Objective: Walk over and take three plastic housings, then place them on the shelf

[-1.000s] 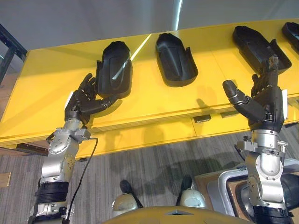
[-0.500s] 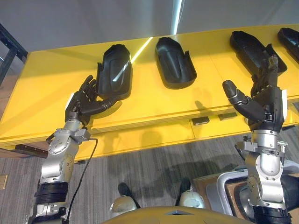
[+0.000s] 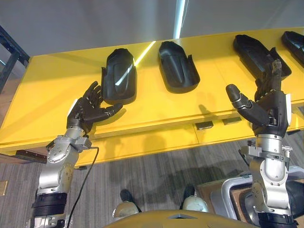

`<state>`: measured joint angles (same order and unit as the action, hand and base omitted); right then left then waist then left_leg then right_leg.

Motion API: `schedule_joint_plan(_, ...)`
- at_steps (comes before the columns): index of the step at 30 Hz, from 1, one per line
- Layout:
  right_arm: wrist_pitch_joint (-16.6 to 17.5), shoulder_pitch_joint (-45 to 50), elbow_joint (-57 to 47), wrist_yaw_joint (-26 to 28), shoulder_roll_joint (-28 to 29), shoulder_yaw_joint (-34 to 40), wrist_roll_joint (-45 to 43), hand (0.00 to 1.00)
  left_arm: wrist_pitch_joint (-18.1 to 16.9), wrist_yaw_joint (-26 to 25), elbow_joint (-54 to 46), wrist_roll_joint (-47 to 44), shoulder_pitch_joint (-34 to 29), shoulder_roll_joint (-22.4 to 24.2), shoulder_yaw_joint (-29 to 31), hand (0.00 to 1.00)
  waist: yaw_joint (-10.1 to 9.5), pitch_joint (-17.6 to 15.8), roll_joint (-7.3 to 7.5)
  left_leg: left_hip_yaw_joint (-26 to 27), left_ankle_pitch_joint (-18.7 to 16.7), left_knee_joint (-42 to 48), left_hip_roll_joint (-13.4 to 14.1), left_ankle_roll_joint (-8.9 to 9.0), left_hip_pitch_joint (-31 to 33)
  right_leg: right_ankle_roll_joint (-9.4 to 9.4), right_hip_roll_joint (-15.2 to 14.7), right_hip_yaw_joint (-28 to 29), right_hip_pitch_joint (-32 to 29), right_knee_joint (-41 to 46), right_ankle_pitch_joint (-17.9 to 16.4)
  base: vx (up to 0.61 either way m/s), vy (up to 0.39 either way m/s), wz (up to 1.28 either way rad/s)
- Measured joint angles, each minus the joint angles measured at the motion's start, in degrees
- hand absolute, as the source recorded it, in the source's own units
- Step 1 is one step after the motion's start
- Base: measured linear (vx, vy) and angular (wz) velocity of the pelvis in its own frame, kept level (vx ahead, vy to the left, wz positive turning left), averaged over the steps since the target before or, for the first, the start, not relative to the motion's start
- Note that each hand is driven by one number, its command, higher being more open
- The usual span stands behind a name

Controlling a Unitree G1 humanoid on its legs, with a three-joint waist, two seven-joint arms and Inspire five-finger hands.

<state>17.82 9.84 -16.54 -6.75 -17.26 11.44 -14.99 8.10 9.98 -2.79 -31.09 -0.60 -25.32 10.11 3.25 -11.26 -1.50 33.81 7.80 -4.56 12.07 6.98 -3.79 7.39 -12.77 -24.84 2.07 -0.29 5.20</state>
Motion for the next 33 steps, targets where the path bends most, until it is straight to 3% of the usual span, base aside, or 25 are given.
schedule_joint_plan(9,-0.02,0.78,0.00,-0.05,0.03,-0.90,0.01,1.00,1.36,-0.42,-3.09,0.42,-3.56,0.89,0.11,1.00,0.03,0.66,-0.74,0.02,-0.05,-0.22,-0.13,0.06,-0.70,0.01,0.00,-0.02,0.74,-0.37,0.00,0.00,0.000,0.00)
schedule_joint_plan(16,-0.48,1.28,-0.12,-0.21,0.62,-0.89,-1.21,1.00,2.13,-9.33,-6.33,13.53,-4.71,4.26,0.12,1.00,0.16,1.08,-0.95,-0.06,-0.05,-0.27,-0.12,0.09,-0.91,0.13,0.11,-0.09,1.18,-0.71,0.08,0.00,0.000,0.00)
schedule_joint_plan(23,-1.05,3.52,-0.23,-1.23,5.06,-0.94,-1.19,1.00,1.10,-17.46,-12.31,13.85,-11.72,10.08,5.03,1.00,-0.08,1.13,-0.96,-0.72,-0.10,-0.33,-0.06,0.16,-1.60,0.10,0.22,-0.89,2.46,-1.03,0.05,0.00,0.002,0.04)
schedule_joint_plan(26,-1.04,4.76,-0.43,-1.92,6.63,-0.92,-1.15,1.00,-3.72,-20.56,-15.34,13.80,-14.44,13.42,7.24,1.00,-1.05,1.43,-0.93,-1.08,-0.08,-0.48,-0.03,0.18,-1.60,0.09,0.22,-1.49,2.89,-1.08,0.01,-0.02,0.006,0.07)
schedule_joint_plan(29,-1.04,5.24,-0.48,-2.96,8.00,-1.39,-1.05,1.00,-13.02,-21.02,-20.94,13.71,-17.30,15.78,8.07,1.00,-2.01,2.75,-0.68,-1.20,-0.07,-0.50,0.02,0.17,-1.55,0.07,0.23,-1.62,3.07,-1.10,-0.03,-0.01,0.006,0.05)
schedule_joint_plan(33,-1.25,5.12,-0.46,-6.42,9.17,-2.92,1.40,1.00,-23.23,-19.24,-26.77,13.45,-17.82,16.56,6.73,1.00,-1.80,4.26,-0.69,-0.86,-0.04,-0.50,0.02,0.14,-1.75,0.07,0.23,-1.31,2.95,-1.09,-0.02,-0.01,0.006,-0.04)
